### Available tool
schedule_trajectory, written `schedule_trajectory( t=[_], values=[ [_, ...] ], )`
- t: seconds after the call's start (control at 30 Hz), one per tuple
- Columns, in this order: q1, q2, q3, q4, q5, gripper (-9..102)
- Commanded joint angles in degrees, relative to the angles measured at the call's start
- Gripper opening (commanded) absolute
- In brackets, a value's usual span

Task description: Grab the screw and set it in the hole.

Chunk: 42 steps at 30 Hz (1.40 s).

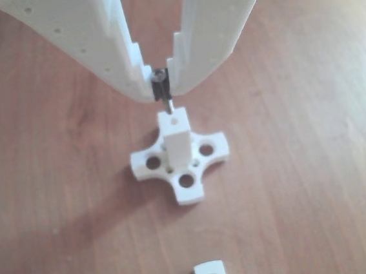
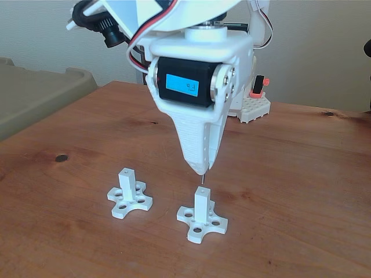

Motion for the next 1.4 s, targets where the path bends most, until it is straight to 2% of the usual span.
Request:
schedule_trajectory(
  t=[0.0,1.37],
  values=[
    [-0.5,4.6,-0.9,-0.7,0.3,-4],
    [-0.4,1.1,-0.9,-1.1,-0.1,-4]
  ],
)
